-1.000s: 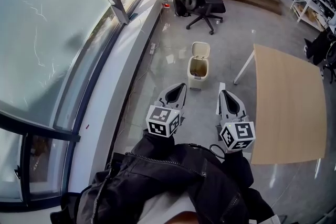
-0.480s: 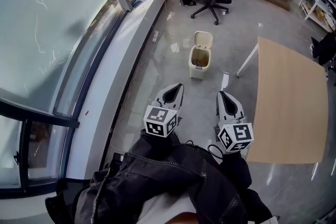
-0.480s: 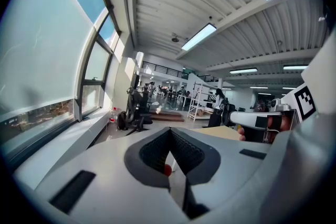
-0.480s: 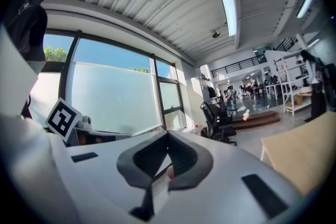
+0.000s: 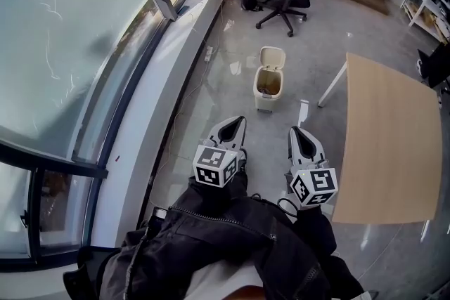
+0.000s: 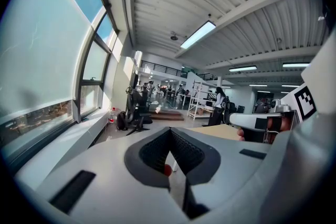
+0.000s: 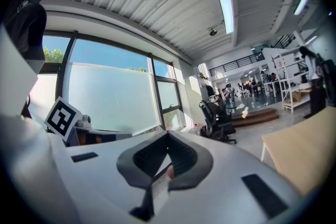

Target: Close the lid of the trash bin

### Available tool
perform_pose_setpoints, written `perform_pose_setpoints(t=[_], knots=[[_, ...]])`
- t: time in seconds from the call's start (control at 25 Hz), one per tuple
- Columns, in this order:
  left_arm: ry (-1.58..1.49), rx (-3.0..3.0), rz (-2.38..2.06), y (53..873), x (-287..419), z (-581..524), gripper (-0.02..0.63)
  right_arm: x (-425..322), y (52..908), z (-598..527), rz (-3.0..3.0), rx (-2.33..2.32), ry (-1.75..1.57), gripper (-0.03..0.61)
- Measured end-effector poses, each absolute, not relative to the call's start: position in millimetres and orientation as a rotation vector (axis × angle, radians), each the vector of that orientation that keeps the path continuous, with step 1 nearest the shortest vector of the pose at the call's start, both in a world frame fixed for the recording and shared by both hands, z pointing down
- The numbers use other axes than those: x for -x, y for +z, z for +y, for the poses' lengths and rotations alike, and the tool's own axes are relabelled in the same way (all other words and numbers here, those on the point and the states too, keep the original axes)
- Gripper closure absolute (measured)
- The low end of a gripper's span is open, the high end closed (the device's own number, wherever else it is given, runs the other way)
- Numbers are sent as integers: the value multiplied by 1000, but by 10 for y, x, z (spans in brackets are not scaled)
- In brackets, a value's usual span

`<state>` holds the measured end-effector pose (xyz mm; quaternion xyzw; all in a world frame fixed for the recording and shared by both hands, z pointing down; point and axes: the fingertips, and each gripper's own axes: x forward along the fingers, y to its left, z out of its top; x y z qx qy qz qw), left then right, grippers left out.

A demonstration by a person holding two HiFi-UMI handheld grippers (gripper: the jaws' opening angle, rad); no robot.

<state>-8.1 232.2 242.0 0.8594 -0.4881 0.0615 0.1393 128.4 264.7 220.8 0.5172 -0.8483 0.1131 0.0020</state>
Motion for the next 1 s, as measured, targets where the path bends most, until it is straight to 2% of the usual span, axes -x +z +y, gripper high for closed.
perform_pose_setpoints(t=[0.4, 1.0], knots=[[157, -2488, -1358, 2507, 122, 1486, 618, -1216, 2238, 1831, -2620, -1660, 346, 574], [191, -2448, -1233, 2806, 446, -133, 618, -702, 2466, 144, -2529, -1638, 404, 574]])
